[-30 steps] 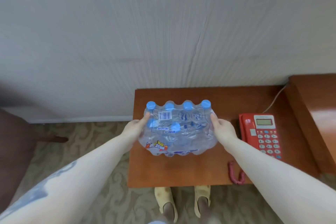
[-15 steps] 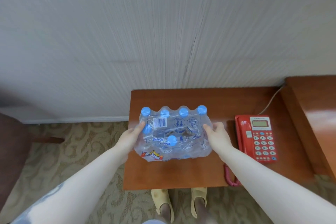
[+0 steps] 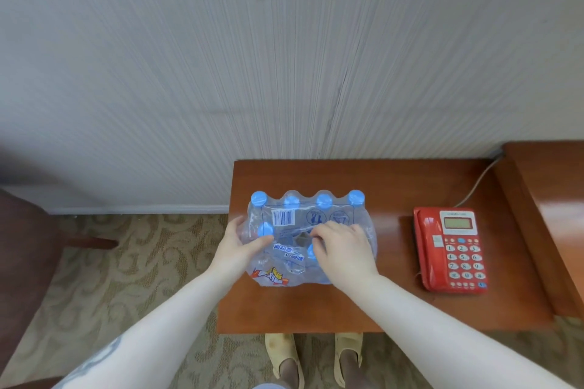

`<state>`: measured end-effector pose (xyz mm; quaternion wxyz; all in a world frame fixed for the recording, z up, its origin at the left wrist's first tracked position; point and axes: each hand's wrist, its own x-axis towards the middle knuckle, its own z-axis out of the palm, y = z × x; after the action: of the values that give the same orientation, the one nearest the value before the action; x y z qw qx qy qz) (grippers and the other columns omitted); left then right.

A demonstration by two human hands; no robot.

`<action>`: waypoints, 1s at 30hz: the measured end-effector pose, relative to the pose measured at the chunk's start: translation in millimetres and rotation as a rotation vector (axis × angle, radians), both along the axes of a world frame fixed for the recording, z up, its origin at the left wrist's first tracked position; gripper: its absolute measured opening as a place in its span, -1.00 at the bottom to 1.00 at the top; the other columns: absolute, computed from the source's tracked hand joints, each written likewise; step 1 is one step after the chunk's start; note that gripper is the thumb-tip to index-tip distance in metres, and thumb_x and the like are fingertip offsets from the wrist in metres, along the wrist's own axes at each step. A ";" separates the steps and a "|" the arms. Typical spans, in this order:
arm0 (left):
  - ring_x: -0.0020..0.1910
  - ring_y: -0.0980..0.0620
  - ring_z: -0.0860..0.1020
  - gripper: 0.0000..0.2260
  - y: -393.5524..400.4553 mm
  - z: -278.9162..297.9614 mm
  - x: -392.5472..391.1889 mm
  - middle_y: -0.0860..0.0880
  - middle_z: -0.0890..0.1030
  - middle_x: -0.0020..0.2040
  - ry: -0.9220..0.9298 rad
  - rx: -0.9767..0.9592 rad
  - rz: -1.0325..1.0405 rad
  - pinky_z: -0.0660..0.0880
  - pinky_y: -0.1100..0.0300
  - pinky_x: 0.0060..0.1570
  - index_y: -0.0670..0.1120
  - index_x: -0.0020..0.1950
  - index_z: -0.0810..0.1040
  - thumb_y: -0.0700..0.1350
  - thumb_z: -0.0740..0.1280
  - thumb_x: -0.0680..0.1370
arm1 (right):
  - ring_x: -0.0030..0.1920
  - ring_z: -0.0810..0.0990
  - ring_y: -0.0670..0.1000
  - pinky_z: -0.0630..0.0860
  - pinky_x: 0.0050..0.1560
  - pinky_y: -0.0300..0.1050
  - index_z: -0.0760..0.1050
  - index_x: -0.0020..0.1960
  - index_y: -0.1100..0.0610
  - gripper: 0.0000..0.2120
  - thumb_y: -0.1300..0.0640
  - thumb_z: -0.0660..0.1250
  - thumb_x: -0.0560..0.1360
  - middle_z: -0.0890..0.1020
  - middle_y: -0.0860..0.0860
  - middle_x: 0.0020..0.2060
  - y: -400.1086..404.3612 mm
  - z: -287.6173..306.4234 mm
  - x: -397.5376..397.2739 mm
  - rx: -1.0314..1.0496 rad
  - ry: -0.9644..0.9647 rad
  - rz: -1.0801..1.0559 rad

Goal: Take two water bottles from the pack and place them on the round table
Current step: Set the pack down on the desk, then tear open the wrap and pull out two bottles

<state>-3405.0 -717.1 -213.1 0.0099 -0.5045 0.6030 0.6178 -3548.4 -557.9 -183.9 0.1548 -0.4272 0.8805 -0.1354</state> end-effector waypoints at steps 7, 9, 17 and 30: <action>0.23 -0.06 0.64 -0.15 -7.8 -1.5 -0.4 -0.05 0.64 0.27 0.090 0.216 0.128 0.41 -0.13 0.41 -0.04 0.54 0.31 0.11 0.54 0.31 | -0.11 0.44 0.01 0.32 0.19 -0.07 0.55 0.19 0.00 -0.68 -0.10 0.13 0.60 0.62 -0.09 0.06 6.8 -7.5 2.4 0.041 -0.049 0.002; 0.19 -0.07 0.65 -0.30 -6.0 -1.4 -1.2 -0.07 0.67 0.22 0.098 0.244 0.167 0.45 -0.12 0.37 -0.07 0.48 0.37 0.09 0.50 0.41 | 0.15 0.47 0.02 0.27 0.31 -0.04 0.49 0.31 -0.01 -0.66 -0.04 0.10 0.61 0.56 -0.08 0.20 -0.2 -8.8 6.8 0.066 -0.074 0.054; 0.20 -0.14 0.67 -0.58 -1.0 0.4 -11.3 -0.14 0.73 0.17 0.115 0.348 0.124 0.46 -0.06 0.34 -0.01 0.31 0.62 0.17 0.18 0.61 | 0.33 0.39 0.12 0.22 0.33 0.09 0.27 0.48 -0.03 -0.52 0.01 0.13 0.57 0.46 0.02 0.36 -36.8 -14.3 19.3 0.148 -0.267 0.004; 0.03 -0.08 0.57 -0.77 33.5 19.9 -15.7 -0.01 0.62 0.01 0.071 -0.909 -0.526 0.46 -0.01 0.07 -0.02 0.16 0.66 -0.12 0.36 0.53 | 0.24 0.44 0.00 0.37 0.27 0.01 0.47 0.29 -0.08 -0.66 -0.16 0.20 0.57 0.56 -0.06 0.19 -9.6 -17.1 4.1 0.028 -0.436 0.003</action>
<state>-3420.7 -683.6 -193.2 -0.0759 -0.2682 0.9164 0.2871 -3544.3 -567.5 -201.0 0.3478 -0.3866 0.8273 -0.2122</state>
